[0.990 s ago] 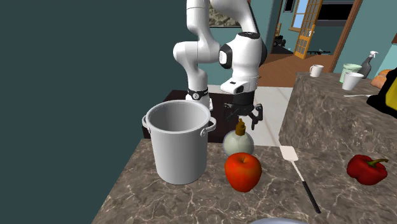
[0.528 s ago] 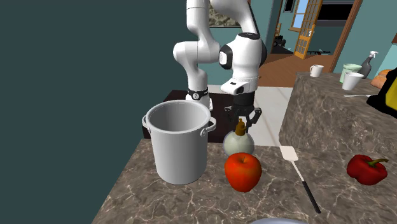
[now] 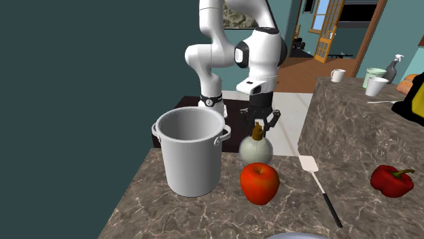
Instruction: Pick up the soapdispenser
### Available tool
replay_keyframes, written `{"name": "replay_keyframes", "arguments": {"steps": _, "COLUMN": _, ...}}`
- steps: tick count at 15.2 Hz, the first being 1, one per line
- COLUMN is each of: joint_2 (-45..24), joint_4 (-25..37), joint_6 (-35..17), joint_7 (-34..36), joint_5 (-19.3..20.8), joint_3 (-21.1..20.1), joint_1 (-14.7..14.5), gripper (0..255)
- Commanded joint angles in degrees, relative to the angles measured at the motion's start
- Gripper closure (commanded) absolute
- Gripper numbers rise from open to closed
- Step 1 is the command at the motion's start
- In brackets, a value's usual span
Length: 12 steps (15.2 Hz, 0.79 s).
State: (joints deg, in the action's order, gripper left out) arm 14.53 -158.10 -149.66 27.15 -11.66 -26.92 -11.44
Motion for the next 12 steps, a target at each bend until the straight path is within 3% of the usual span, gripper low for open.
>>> {"name": "replay_keyframes", "arguments": {"steps": 1, "joint_2": 2.04, "joint_4": 0.31, "joint_6": 2.30, "joint_7": -0.50, "joint_5": -0.77, "joint_3": 0.46, "joint_1": -0.52, "gripper": 255}}
{"name": "replay_keyframes", "arguments": {"steps": 10, "joint_2": 8.86, "joint_4": 2.96, "joint_6": 11.65, "joint_7": -1.64, "joint_5": -1.86, "joint_3": 2.39, "joint_1": -1.57, "gripper": 255}}
{"name": "replay_keyframes", "arguments": {"steps": 12, "joint_2": 8.96, "joint_4": 3.01, "joint_6": 11.80, "joint_7": -1.65, "joint_5": -1.86, "joint_3": 2.42, "joint_1": -1.58, "gripper": 255}}
